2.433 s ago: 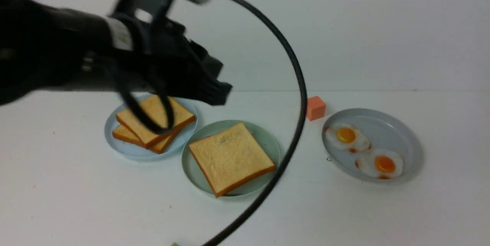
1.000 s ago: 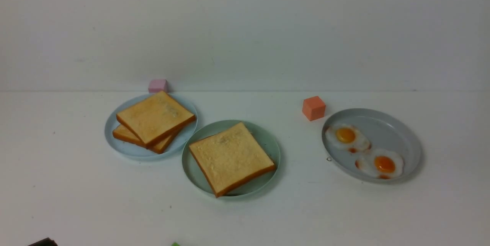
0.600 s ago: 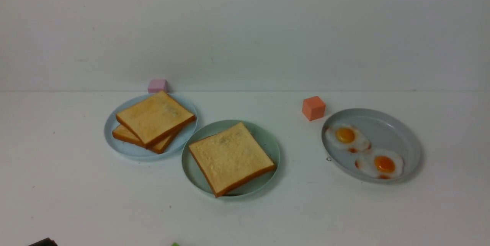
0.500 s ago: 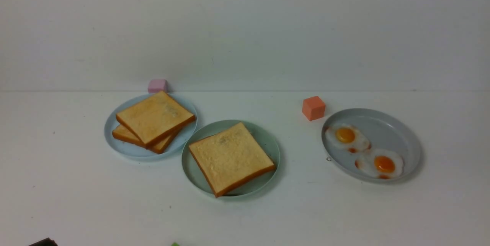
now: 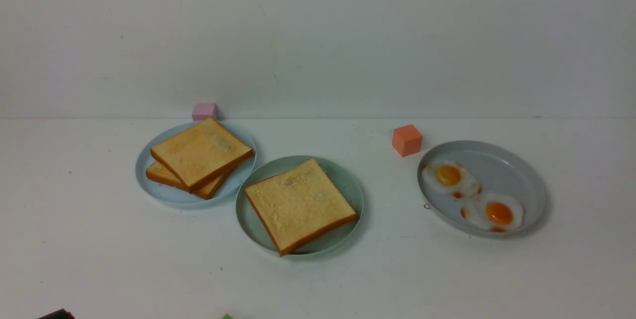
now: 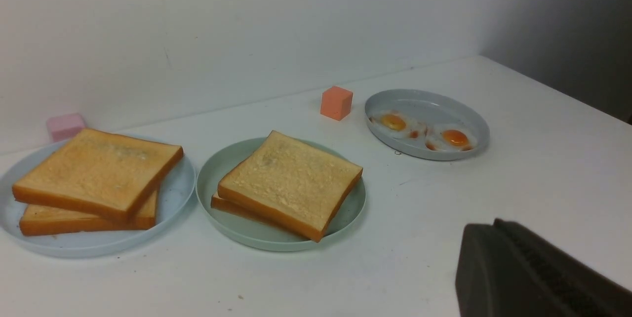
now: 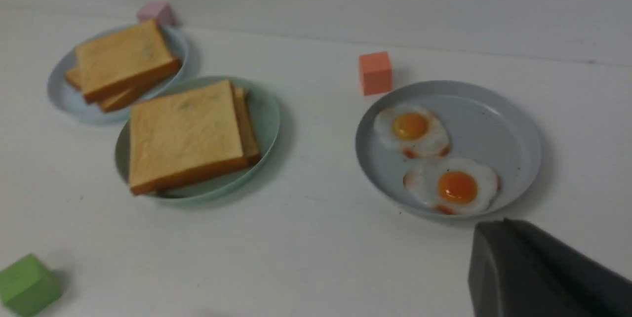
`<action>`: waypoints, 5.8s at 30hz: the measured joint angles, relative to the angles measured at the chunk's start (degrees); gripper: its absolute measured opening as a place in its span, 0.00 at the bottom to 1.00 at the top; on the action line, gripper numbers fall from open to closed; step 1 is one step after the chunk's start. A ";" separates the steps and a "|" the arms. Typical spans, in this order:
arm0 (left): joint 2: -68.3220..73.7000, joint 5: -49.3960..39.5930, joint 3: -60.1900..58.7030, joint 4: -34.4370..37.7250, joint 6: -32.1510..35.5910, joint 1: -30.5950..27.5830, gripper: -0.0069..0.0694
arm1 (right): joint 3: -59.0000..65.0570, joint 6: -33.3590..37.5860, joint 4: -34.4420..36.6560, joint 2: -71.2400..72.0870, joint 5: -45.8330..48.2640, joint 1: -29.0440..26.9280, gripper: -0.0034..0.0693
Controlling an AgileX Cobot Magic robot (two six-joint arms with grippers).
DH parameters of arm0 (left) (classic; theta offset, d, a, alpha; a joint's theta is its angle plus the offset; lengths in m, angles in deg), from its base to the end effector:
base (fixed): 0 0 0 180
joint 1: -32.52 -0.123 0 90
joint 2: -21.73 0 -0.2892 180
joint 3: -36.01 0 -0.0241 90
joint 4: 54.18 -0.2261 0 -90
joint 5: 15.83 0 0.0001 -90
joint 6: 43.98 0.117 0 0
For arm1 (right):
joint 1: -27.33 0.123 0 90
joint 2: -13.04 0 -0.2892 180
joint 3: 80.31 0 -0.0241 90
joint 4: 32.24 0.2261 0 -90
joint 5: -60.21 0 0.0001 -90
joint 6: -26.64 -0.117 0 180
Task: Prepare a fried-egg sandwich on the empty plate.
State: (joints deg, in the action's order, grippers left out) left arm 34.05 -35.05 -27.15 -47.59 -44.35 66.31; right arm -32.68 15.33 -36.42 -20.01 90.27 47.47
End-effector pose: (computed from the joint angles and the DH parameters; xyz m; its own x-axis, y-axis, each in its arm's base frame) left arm 0.0365 -0.0297 0.2553 -0.1334 -0.0488 -0.9899 0.5755 0.8093 -0.1175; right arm 0.0824 0.0257 0.2997 -0.3702 0.0067 -0.9289 -0.2649 0.9577 0.1124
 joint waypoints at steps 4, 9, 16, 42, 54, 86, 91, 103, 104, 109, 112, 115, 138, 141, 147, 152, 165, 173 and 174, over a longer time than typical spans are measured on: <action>0.00 0.00 0.00 0.00 0.00 0.00 0.08 | 14.87 0.12 4.67 8.11 -10.94 -7.98 0.05; 0.00 0.00 0.00 0.00 0.00 0.00 0.09 | 24.72 0.31 5.67 16.03 -15.09 -13.42 0.05; 0.00 -0.06 0.00 0.00 0.00 0.00 0.09 | 31.19 0.46 5.79 25.38 -14.91 -15.00 0.05; -0.05 -1.01 0.00 0.00 0.00 0.00 0.12 | 30.82 10.99 9.45 26.02 -8.27 -15.00 0.04; -0.05 -1.08 0.00 0.00 0.00 0.00 0.14 | 30.75 11.31 9.63 26.02 -7.94 -15.00 0.04; -5.28 -2.75 -15.91 -1.21 -10.54 -36.27 0.07 | 30.75 11.31 9.77 26.02 -7.94 -15.00 0.04; -5.28 -2.99 -15.96 -0.82 -10.54 -36.27 0.07 | 30.75 11.31 9.77 26.02 -7.94 -15.00 0.04; -5.28 -2.92 -15.96 -0.68 -10.55 -36.27 0.07 | 30.75 11.31 9.77 26.02 -7.94 -15.00 0.05; -5.28 -2.92 -15.96 -0.68 -10.60 -36.27 0.07 | 30.75 11.31 9.77 26.02 -7.94 -15.00 0.05; -5.28 -2.92 -15.96 -0.68 -10.60 -36.27 0.07 | 30.75 11.31 9.77 26.02 -7.94 -15.00 0.06; -5.28 -2.92 -15.96 -0.68 -10.60 -36.27 0.07 | 30.75 11.31 9.77 26.02 -7.94 -15.00 0.06; -5.28 -2.92 -15.96 -0.68 -10.60 -36.27 0.07 | 30.75 11.31 9.77 26.02 -7.94 -15.00 0.06; -5.28 -2.92 -15.96 -0.68 -10.60 -36.27 0.09 | 30.75 11.31 9.83 26.02 -7.94 -15.00 0.07; -5.28 -2.92 -15.96 -0.68 -10.66 -36.27 0.10 | 30.75 11.31 9.83 26.02 -7.94 -15.00 0.07; -5.28 -2.92 -15.96 -0.68 -10.74 -36.27 0.10 | 30.75 11.31 9.83 26.02 -7.94 -15.00 0.08; -5.28 -2.92 -15.96 -0.68 -10.74 -36.27 0.11 | 30.75 11.31 9.83 26.02 -7.94 -15.00 0.09; -5.28 -2.92 -15.96 -0.68 -10.74 -36.27 0.11 | 30.75 11.31 9.83 26.02 -7.94 -15.00 0.10; -5.28 -2.92 -15.96 -0.68 -10.74 -36.27 0.11 | 30.75 11.31 9.83 26.02 -7.94 -15.00 0.12; -5.28 -2.92 -15.96 -0.68 -10.74 -36.27 0.11 | 30.75 11.31 9.83 26.02 -7.94 -15.00 0.12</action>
State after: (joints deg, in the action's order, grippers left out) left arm 28.77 -37.97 -43.11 -48.26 -55.09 30.04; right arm -1.93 26.64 -26.59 6.01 82.33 32.46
